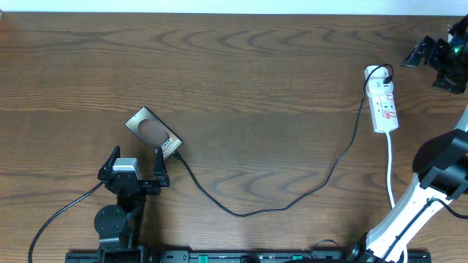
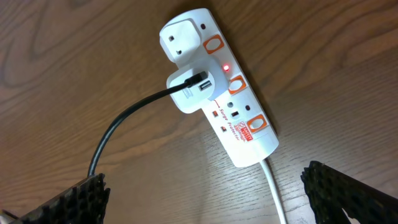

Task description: Plug charger to phone and switch on socket

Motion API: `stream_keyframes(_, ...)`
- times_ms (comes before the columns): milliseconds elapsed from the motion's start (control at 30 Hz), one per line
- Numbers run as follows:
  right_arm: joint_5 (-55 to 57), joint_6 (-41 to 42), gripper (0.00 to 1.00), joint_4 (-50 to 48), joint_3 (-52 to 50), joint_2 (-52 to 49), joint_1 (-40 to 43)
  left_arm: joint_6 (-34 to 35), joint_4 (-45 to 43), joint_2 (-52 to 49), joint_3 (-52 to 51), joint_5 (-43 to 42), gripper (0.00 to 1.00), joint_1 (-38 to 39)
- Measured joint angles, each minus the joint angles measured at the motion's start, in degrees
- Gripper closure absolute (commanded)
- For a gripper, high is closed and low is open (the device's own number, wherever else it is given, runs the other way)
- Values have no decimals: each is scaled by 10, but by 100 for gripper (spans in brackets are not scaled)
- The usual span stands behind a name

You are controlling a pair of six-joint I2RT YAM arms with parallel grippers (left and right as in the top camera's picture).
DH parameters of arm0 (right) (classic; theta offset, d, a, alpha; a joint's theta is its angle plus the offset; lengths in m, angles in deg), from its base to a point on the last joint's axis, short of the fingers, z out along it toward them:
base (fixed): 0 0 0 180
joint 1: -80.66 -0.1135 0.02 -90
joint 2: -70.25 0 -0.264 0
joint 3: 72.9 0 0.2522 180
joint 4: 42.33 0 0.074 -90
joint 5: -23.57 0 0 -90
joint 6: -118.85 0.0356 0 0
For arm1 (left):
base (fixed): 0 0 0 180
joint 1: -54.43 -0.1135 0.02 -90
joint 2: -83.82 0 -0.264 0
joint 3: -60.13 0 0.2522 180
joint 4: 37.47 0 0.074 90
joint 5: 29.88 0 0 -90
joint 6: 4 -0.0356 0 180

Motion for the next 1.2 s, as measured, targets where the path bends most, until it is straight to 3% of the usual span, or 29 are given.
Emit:
stream_keyframes(867, 16, 0, 1, -16, -9, 3, -5, 0, 0, 0, 0, 0, 5, 0)
stream_keyframes(967, 25, 0, 1, -89, -71, 32, -16, 0, 0, 0, 0, 0, 4, 0)
stream_keyframes(1200, 37, -24, 1, -310, -342, 200, -71, -1, 2, 0, 0, 2, 4, 0)
